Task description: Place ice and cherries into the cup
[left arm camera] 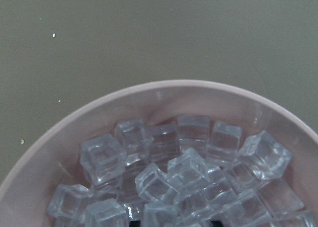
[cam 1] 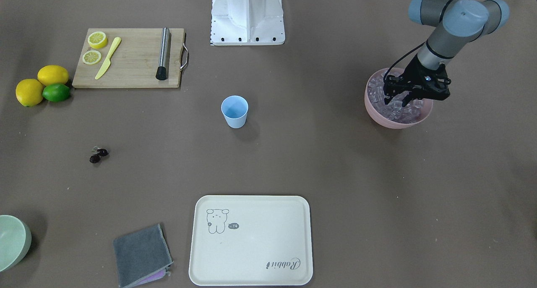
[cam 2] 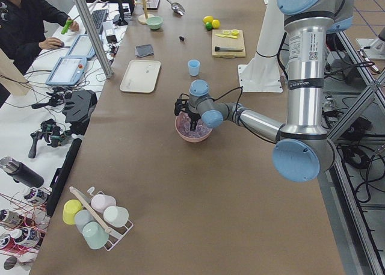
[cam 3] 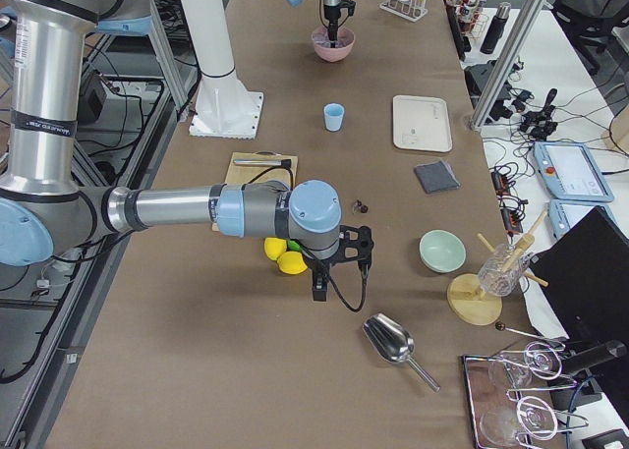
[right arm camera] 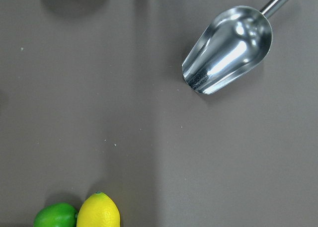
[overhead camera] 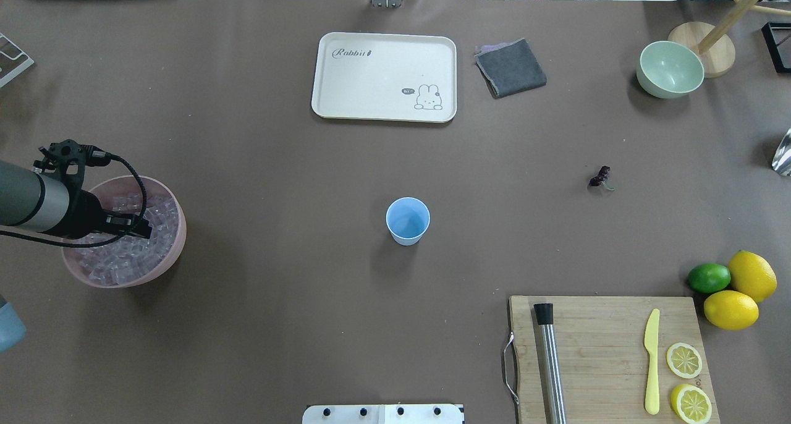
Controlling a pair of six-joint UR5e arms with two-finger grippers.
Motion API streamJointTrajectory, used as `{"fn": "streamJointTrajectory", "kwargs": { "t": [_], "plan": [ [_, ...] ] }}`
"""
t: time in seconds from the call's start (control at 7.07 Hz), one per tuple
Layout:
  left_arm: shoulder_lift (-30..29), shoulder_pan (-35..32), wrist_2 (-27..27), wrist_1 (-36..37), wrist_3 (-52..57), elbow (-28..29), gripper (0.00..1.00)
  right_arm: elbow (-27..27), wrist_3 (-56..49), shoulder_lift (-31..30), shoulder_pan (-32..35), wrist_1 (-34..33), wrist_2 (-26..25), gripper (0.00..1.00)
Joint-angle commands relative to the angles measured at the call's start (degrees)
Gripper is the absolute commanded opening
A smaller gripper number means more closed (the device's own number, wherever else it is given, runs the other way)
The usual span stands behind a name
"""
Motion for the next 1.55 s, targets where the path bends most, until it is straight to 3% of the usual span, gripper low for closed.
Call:
{"fn": "streamJointTrajectory", "kwargs": {
  "t": [0.0, 0.42, 0.85, 1.13, 1.41],
  "plan": [
    [0.2, -0.1, 0.4, 0.0, 0.3, -0.4, 0.0, 0.9, 0.0, -0.7, 0.1, 0.0, 0.0, 1.0],
    [2.1, -1.1, -0.3, 0.0, 0.6, -4.9, 0.0, 0.9, 0.0, -0.6, 0.4, 0.0, 0.0, 1.0],
    [5.6, -6.0, -0.5, 0.0, 0.6, -13.0, 0.0, 1.4, 0.0, -0.6, 0.8, 0.0, 0.0, 1.0],
    [-1.9, -5.6, -0.5, 0.1, -0.3, -12.2, 0.0, 1.8, 0.0, -0.7, 0.8, 0.0, 0.0, 1.0],
    [-17.5, -3.0, -0.1, 11.3, -7.0, -11.6, 0.0, 2.1, 0.0, -0.6, 0.8, 0.0, 0.0, 1.0]
  ]
}}
